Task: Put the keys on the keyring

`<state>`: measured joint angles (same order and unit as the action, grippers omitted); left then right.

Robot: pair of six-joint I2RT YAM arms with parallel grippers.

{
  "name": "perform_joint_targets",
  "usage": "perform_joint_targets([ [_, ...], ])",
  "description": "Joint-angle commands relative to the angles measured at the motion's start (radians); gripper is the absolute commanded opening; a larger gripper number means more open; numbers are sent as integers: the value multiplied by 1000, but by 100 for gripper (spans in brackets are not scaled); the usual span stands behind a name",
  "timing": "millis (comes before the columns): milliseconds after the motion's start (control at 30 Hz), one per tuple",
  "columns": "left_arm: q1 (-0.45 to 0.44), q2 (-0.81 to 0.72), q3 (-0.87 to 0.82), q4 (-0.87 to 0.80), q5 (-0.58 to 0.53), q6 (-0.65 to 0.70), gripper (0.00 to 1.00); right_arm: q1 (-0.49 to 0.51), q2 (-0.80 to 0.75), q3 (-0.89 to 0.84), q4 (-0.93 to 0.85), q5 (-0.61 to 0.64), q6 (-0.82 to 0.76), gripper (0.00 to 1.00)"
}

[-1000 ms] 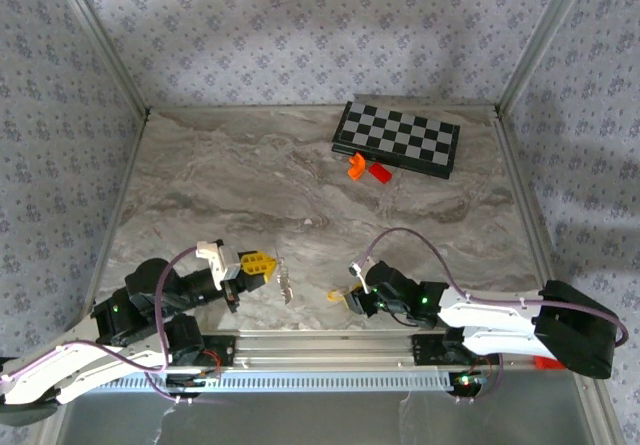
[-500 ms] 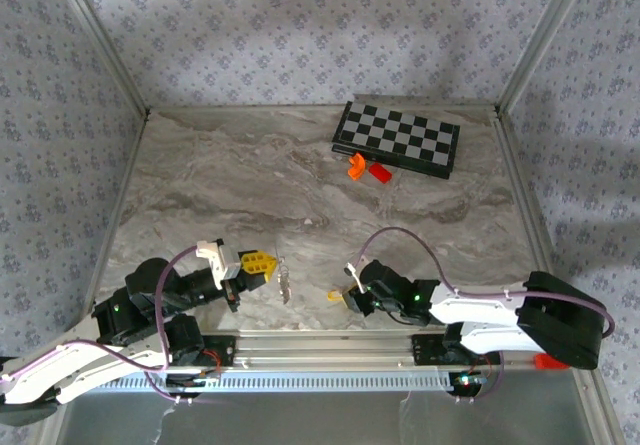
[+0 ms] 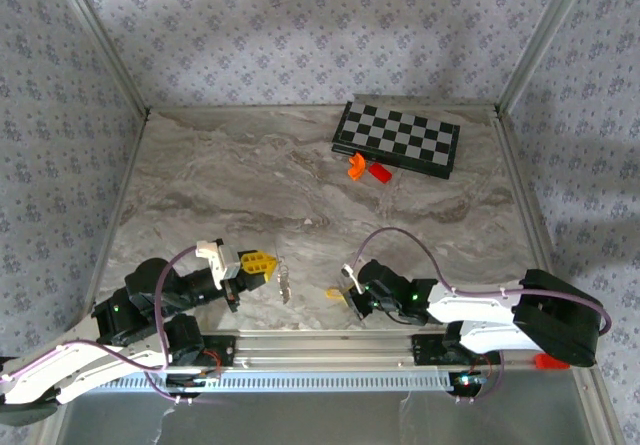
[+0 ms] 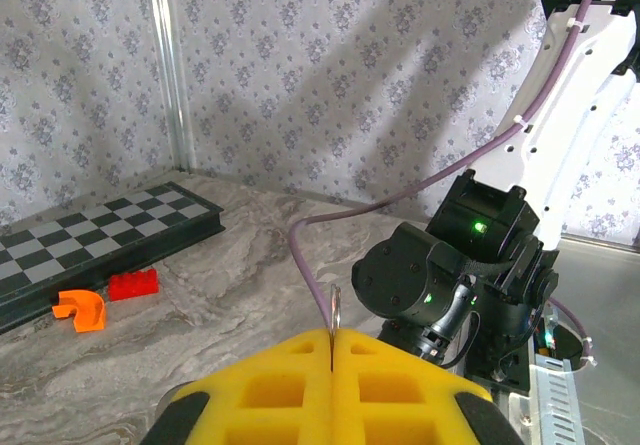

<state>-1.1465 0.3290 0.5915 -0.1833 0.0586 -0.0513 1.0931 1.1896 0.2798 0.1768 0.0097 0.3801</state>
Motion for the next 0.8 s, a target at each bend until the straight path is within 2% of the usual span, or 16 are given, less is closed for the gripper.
perform_joint_targets([
  [0,-4,-4,8,39,1,-9,0,5,-14,22,-20,-19,-13,5],
  [200,-3,2,13,38,-2,-2,0,5,-105,44,-104,-17,-31,0],
  [467,-4,17,22,30,0,9,0,13,-311,155,-355,-53,-112,0],
  [600,-4,23,23,28,-1,13,0,-13,-265,235,-504,-19,-85,0],
  [767,-4,31,19,32,-1,14,0,-10,-97,357,-625,27,-66,0],
])
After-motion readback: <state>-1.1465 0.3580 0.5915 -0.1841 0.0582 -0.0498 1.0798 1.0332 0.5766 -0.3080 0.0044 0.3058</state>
